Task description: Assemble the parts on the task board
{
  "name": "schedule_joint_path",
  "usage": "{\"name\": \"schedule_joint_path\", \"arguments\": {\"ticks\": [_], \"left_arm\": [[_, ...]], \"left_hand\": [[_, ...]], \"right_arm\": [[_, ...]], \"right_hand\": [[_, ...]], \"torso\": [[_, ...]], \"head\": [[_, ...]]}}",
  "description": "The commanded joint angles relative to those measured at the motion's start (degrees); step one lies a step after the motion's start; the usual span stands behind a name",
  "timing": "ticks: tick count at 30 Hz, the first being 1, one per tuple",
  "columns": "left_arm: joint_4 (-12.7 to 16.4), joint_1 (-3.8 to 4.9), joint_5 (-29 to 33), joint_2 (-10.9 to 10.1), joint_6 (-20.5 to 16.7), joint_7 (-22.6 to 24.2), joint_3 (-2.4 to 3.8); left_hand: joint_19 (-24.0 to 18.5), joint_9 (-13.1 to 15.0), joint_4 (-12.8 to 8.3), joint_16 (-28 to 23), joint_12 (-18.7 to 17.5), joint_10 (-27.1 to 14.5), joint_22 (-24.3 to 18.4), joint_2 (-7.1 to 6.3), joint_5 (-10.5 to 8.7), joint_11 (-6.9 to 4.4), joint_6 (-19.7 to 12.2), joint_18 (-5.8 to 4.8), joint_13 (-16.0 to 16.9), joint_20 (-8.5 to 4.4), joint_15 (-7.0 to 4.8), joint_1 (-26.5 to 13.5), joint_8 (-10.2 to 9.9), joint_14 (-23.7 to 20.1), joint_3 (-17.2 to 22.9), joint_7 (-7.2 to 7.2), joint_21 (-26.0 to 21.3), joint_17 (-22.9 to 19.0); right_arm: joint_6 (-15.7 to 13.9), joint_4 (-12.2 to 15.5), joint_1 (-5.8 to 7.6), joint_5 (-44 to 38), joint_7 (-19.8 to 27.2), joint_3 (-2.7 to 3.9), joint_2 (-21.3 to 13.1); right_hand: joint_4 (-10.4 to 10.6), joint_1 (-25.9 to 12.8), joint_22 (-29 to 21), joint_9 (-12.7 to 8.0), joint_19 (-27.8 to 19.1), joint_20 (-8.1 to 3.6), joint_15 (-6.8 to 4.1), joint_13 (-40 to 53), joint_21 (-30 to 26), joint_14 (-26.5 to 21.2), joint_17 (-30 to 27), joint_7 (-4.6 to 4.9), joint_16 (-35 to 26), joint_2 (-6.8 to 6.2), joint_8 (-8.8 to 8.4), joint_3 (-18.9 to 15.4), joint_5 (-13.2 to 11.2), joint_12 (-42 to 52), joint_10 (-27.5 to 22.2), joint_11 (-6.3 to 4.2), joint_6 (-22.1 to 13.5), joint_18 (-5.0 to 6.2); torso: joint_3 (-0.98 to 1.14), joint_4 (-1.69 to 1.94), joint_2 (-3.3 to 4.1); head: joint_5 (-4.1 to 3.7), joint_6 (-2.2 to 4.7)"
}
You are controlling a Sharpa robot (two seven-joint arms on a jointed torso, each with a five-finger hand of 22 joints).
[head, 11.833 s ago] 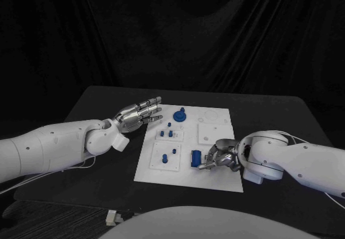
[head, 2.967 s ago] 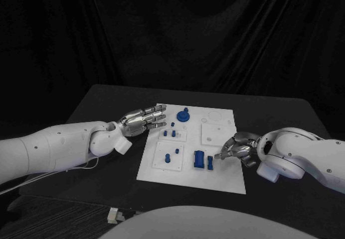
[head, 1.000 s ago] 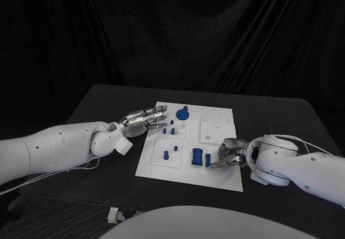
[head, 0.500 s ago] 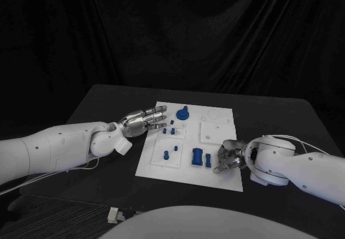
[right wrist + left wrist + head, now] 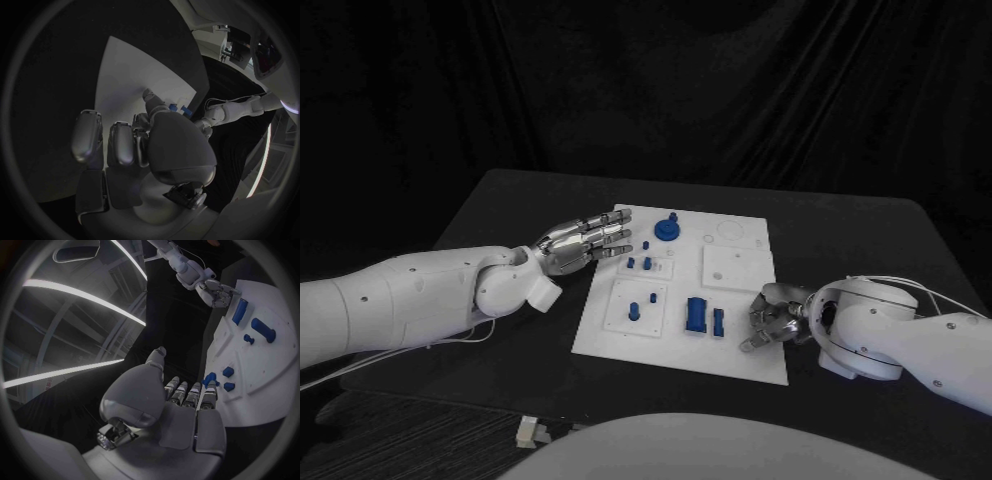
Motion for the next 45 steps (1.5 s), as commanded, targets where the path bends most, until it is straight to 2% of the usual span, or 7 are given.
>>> {"name": "schedule_joint_path", "arguments": {"ticks": [1,12,20,24,28,44,45], "left_arm": [[1.44,0.03,0.38,-0.86,-2.88,7.47,0.09],[4.84,2.54,-4.16,-2.49,-11.45,17.57,0.12],[4.05,2.91,-7.39,-0.17,-15.64,19.84,0.10],[3.53,2.83,-9.59,0.76,-17.89,20.89,0.09],[3.15,2.73,-10.87,1.45,-20.45,22.28,0.09],[2.45,2.47,-11.70,2.40,-21.37,23.26,0.08],[2.49,2.56,-10.96,2.25,-20.61,10.42,0.03]], "left_hand": [[0.39,0.18,-0.18,0.78,0.85,0.74,0.56,0.02,0.29,0.69,1.48,0.20,0.30,0.52,0.51,0.02,0.56,0.24,-0.28,0.39,0.54,0.31],[0.35,0.75,5.60,1.57,2.73,4.68,0.39,-1.92,-4.43,0.55,7.99,1.04,1.11,-1.58,-2.82,1.53,2.13,0.69,-2.69,2.99,0.62,0.45],[-0.92,0.67,13.55,-1.06,0.82,2.33,-1.39,-3.59,-12.12,-1.16,8.89,1.13,0.38,-4.76,-6.47,3.30,1.37,-0.32,-4.15,2.44,-0.51,-0.21],[-1.06,0.22,13.51,-1.06,-0.37,0.08,-1.72,-4.20,-17.74,-5.05,4.84,1.12,-0.11,-7.40,-9.26,0.22,-0.30,-0.32,-5.46,-1.38,-0.68,-0.21],[-1.06,-0.15,13.53,-1.06,-0.91,-1.13,-1.72,-5.61,-21.79,-10.24,1.31,0.88,-0.50,-8.78,-10.00,-2.45,-0.99,-0.32,-5.62,-6.00,-0.68,-0.21],[-1.06,-0.15,13.46,-1.06,-0.91,-1.13,-1.72,-5.66,-18.46,-9.60,1.20,0.77,-0.50,-8.95,-9.89,-1.96,-0.99,-0.32,-3.98,-5.63,-0.68,-0.21],[-1.06,-1.49,8.40,-1.06,-0.91,-1.13,-1.72,-8.62,-21.38,-8.19,-1.62,-2.78,-0.50,-13.96,-8.74,-24.74,-2.28,-0.32,0.62,-1.75,-0.68,-0.21]], "right_arm": [[-6.32,0.99,1.70,0.71,3.25,0.17,-1.43],[-22.83,-0.18,7.69,14.80,21.90,0.16,-4.54],[-24.91,-2.90,6.18,31.41,40.11,0.15,-4.77],[-20.49,-3.47,4.79,39.44,47.22,0.14,-5.15],[-17.85,-4.25,3.34,43.92,55.04,0.14,-5.24],[-15.27,-6.19,1.74,46.80,63.26,0.14,-4.21],[-16.99,-6.05,1.90,45.06,60.07,0.11,-4.22]], "right_hand": [[1.75,-2.32,8.84,-9.89,0.15,0.24,0.02,15.07,-0.55,2.29,-0.80,0.00,-0.18,0.13,-2.20,-0.66,-1.23,0.20,5.99,0.06,-1.58,0.66],[14.47,-8.85,-8.16,-27.13,-11.17,2.83,2.73,-8.33,-41.87,-8.32,-44.26,2.25,-33.44,1.43,-22.71,-6.18,-1.86,-20.74,-7.80,2.62,-6.75,6.22],[15.53,-21.80,-34.21,-48.85,-38.51,14.35,20.17,-48.41,-64.49,-37.68,-61.79,13.73,-70.45,9.59,-44.22,-17.89,-6.20,-71.73,-50.09,19.01,-18.85,0.56],[15.32,-19.61,-67.68,-60.96,-80.68,16.73,15.92,-59.99,-67.07,-72.51,-64.87,0.59,-77.47,8.00,-55.25,-20.55,-4.77,-82.76,-73.13,11.93,-36.35,-0.27],[15.64,-17.51,-71.97,-67.92,-83.41,16.66,12.78,-66.71,-67.49,-81.84,-66.04,-4.67,-79.40,6.04,-58.39,-19.27,-5.91,-85.55,-80.14,3.80,-41.92,0.08],[15.62,-14.15,-74.13,-74.84,-83.92,13.37,11.30,-71.19,-67.74,-83.67,-66.66,-3.92,-79.91,4.64,-58.57,-14.94,-4.48,-83.31,-82.20,2.17,-40.81,3.00],[10.63,-31.70,-74.92,-76.54,-84.04,10.34,8.34,-74.93,-67.88,-83.88,-66.88,-2.47,-80.35,1.92,-63.82,-12.09,-9.06,-85.45,-84.01,5.46,-45.74,0.10]], "torso": [[-0.01,0.00,-0.01],[0.10,0.03,-0.25],[0.44,-0.49,-1.08],[0.68,-0.68,-1.27],[0.89,-0.82,-1.40],[0.87,-0.92,-1.38],[0.85,-0.83,-1.31]], "head": [[-0.17,0.00],[-0.73,0.00],[-0.98,0.00],[-0.63,0.00],[-0.44,0.00],[-0.20,0.00],[-0.31,0.01]]}}
